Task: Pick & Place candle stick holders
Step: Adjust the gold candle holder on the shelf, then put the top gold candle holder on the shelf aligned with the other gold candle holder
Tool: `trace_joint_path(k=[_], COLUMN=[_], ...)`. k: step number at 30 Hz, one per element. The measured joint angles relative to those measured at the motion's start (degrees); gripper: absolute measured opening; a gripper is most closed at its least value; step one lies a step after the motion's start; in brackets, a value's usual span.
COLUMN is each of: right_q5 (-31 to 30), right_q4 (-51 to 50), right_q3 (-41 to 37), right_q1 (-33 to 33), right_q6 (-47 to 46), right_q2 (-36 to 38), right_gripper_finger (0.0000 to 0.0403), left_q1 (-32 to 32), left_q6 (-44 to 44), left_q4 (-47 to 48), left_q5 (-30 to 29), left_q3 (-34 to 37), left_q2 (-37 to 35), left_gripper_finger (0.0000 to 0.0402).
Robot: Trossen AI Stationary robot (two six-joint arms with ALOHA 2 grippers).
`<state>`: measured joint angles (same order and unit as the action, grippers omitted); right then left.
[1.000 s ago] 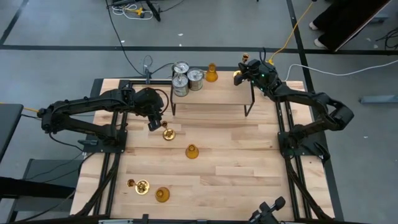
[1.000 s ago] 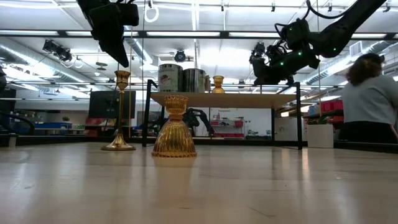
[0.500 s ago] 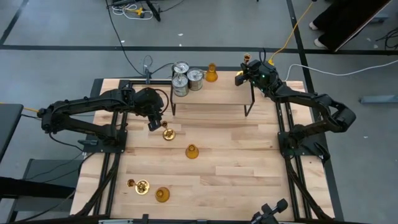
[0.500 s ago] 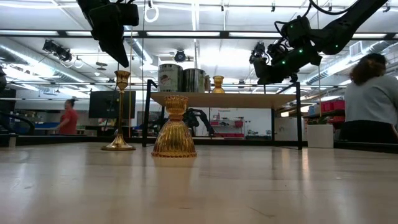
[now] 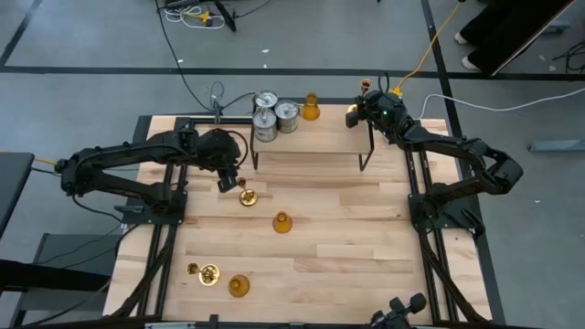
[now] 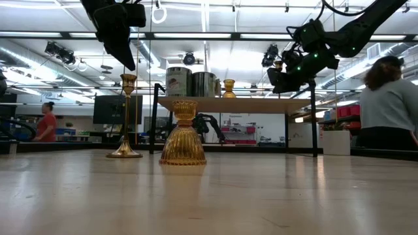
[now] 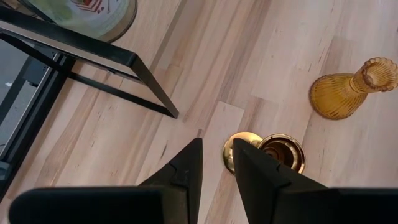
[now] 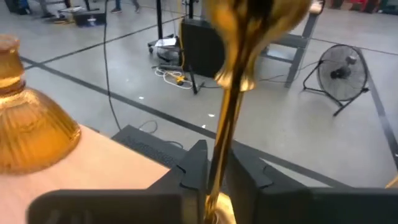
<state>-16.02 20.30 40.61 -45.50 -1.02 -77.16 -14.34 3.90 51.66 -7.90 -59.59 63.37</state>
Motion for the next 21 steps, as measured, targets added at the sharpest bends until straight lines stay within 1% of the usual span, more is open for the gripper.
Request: trace_joint_path(k=[3,16,21], right_q5=[-0.52,-0.67,-1.08], right_q4=[-1.16,0.84,1.89], right_q3=[0.04,0.04,0.06], right_q1=[-0.06,-0.06,-0.01], right_q6=[0.00,0.04,0.59], right_q2=[-0.01,0.04,2.01], right_gripper_finger=[0.0083,0.0210,0.0257], left_q1=[0.01,0.01,0.00], left_q6=[-0.02,-0.02,-0.02], left_q4=[0.00,0.00,0.00], left_q5=[0.00,-0.01,0.00], left_q3=[0.00,0.00,0.00], left_q2=[0.00,0.00,0.00], left_gripper_finger=[0.0096,0.0096,0.0096])
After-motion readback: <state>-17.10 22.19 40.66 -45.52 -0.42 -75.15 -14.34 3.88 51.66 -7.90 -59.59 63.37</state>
